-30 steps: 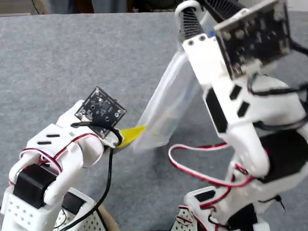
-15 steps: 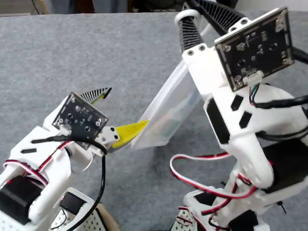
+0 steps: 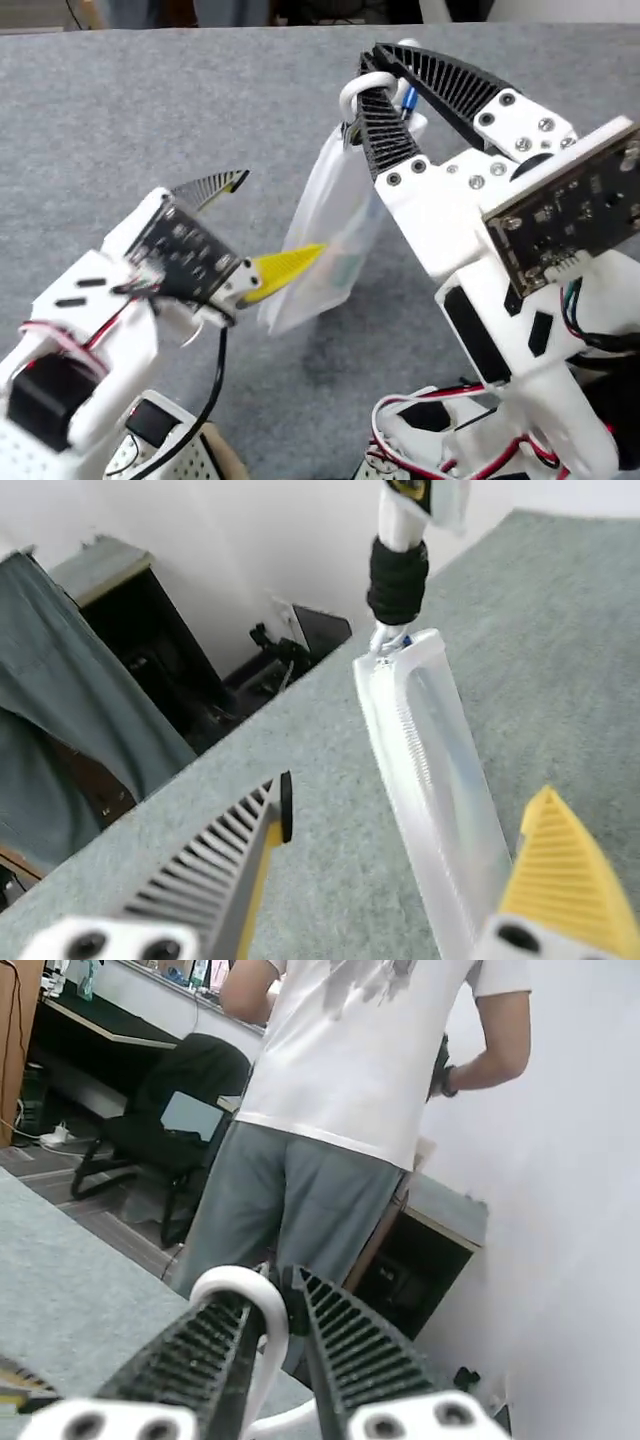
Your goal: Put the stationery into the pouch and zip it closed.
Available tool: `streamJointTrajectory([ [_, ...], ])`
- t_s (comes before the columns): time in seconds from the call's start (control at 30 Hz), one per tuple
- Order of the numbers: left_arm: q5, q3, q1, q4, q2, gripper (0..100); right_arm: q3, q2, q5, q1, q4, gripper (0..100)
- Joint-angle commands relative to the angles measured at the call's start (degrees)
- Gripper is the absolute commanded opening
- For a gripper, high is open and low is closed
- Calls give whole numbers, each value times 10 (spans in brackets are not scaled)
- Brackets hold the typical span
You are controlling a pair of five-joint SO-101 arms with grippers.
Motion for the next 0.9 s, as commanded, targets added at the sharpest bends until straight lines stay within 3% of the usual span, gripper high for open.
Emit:
streamJointTrajectory([
  [0.0, -5, -11, 7, -33, 19, 369, -15, -10, -24, -9, 3, 12],
  [0.5, -4, -11, 7, -114, 106, 369, -59, -10, -28, -9, 47, 12],
  [0.87, -4, -12, 7, -129, 151, 364, -100, -10, -29, -9, 78, 12],
])
